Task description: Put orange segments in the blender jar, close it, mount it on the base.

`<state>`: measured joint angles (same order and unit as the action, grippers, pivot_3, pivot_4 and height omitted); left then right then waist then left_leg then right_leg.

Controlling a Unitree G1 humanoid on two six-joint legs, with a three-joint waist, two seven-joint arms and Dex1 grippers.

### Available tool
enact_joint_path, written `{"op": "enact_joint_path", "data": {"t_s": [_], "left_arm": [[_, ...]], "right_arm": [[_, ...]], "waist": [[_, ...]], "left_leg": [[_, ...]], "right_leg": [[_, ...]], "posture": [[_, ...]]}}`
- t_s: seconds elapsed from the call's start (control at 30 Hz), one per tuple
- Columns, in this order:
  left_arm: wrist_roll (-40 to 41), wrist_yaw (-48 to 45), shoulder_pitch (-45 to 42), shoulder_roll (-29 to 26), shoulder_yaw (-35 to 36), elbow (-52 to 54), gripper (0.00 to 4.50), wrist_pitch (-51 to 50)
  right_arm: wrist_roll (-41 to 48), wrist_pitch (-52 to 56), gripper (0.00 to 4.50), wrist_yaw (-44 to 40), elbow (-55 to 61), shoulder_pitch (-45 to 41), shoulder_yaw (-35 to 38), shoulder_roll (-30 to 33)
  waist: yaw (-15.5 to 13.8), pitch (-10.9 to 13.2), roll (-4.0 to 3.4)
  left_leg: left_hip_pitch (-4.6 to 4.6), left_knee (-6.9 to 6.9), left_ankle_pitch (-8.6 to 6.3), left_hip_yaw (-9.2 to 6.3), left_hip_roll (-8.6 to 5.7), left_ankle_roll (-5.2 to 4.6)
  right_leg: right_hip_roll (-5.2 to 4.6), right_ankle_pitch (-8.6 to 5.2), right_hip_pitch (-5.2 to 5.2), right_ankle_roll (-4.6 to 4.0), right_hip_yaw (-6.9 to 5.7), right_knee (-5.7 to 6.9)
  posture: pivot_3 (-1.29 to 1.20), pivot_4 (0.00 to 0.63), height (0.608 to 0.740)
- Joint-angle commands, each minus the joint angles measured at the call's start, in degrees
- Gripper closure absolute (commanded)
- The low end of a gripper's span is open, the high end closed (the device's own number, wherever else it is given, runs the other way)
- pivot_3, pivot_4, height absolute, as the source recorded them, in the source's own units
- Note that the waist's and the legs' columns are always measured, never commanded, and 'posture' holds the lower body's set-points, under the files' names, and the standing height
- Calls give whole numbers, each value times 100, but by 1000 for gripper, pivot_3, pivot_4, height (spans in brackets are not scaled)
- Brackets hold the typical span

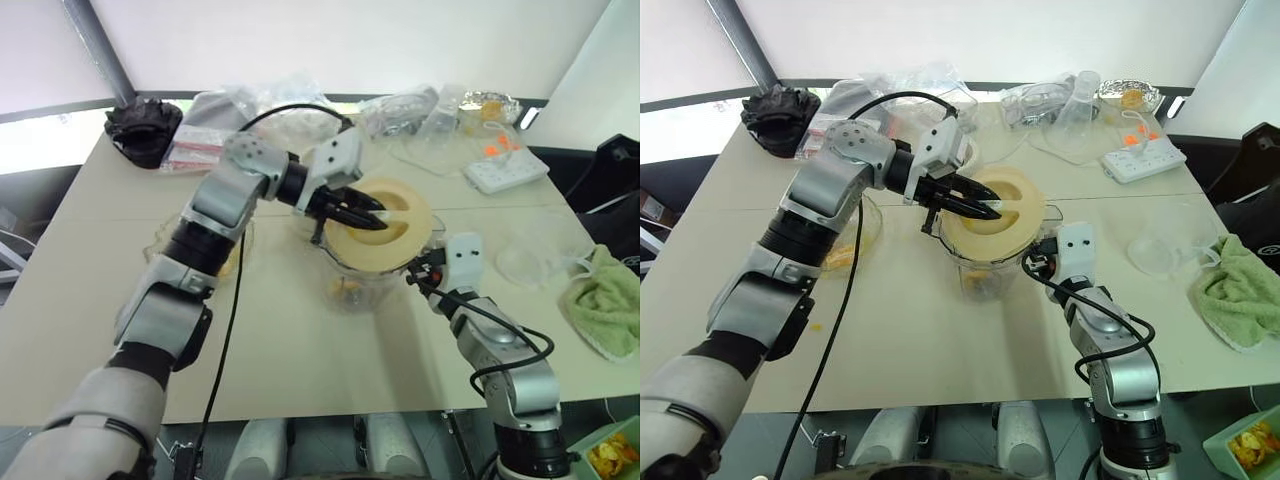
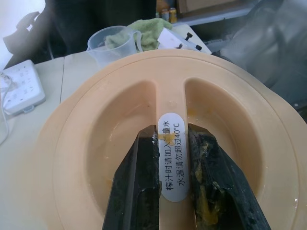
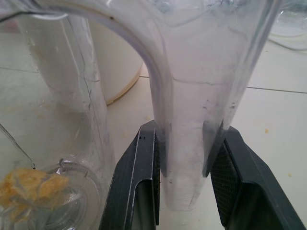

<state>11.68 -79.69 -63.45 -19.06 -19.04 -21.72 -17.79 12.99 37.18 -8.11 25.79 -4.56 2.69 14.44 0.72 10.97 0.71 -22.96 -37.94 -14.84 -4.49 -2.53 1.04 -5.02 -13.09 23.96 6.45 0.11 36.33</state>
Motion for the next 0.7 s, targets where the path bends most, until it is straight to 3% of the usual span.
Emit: {"op": "enact_joint_path", "data": {"t_s": [0.03,0.17,0.43,0.7], "left_arm": [[-384,15,160,32,-405,-121,4220,-73],[-278,-64,196,72,-465,-51,4220,-736],[-97,-299,272,-197,-496,571,4220,-1832],[-502,-250,386,-441,-870,626,4220,-1446]], "right_arm": [[0,-42,3673,30,343,-25,41,-42],[6,-30,3673,26,365,-49,107,-15],[-27,-47,3673,26,350,-38,190,-8],[5,-80,3673,4,262,-131,304,-19]], "waist": [[-3,0,0],[-11,0,-1],[-13,-5,-8],[15,-6,-11]], "left_leg": [[5,0,0,-1,0,0],[54,3,-6,-6,3,-10],[56,3,-6,-15,5,-10],[56,9,-6,-14,14,-10]], "right_leg": [[0,0,-5,0,0,-1],[0,-2,-61,0,-5,-14],[-1,-3,-66,1,-10,-17],[1,-4,-60,0,-9,-18]], "posture": [[0,150,740],[0,150,740],[0,150,740],[0,150,740]]}}
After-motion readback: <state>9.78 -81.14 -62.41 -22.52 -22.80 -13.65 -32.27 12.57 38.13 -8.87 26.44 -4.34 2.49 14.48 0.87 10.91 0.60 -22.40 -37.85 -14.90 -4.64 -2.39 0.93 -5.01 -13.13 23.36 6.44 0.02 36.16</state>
